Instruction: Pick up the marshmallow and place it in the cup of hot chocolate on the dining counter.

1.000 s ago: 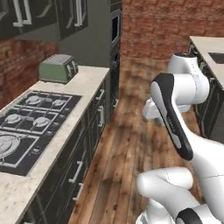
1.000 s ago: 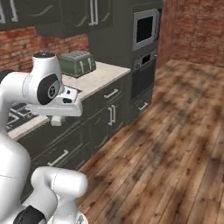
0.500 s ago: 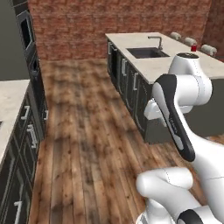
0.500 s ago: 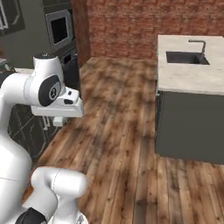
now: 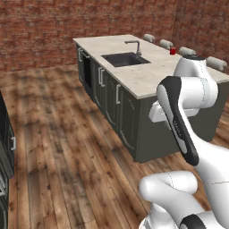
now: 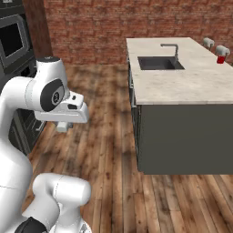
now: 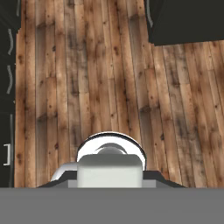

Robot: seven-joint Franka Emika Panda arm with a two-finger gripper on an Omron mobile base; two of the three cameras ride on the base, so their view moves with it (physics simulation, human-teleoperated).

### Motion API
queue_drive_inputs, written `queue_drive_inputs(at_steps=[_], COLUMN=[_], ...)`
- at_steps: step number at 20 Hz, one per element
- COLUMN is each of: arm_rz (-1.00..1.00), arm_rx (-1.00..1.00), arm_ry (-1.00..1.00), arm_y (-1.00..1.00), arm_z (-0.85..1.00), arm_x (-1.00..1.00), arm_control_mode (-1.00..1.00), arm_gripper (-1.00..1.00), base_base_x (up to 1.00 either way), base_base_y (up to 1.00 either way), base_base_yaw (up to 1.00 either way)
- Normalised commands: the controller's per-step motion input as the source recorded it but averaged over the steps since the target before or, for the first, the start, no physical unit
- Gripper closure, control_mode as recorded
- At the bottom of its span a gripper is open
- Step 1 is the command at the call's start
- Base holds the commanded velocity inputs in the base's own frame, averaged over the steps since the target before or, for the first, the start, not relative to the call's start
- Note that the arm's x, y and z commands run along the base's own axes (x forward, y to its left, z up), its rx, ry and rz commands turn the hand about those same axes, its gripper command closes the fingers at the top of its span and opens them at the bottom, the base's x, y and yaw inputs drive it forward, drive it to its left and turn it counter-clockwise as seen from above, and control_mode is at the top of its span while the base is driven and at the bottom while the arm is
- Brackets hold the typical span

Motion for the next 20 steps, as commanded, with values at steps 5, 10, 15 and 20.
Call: queue_drive_inputs(at_steps=[5, 10, 15, 20], arm_rz=[0.00, 0.00, 0.00, 0.00], arm_rx=[0.00, 0.00, 0.00, 0.00], arm_ry=[0.00, 0.00, 0.00, 0.00], arm_y=[0.00, 0.00, 0.00, 0.00], arm_z=[0.00, 0.00, 0.00, 0.00], arm_x=[0.00, 0.00, 0.00, 0.00], arm_control_mode=[1.00, 1.00, 1.00, 1.00], arm_gripper=[1.00, 1.00, 1.00, 1.00], base_base_x=[1.00, 1.00, 0.92, 0.39], base_base_y=[-0.59, -1.00, -1.00, -1.00], base_base_yaw=[-0.02, 0.29, 0.35, 0.18])
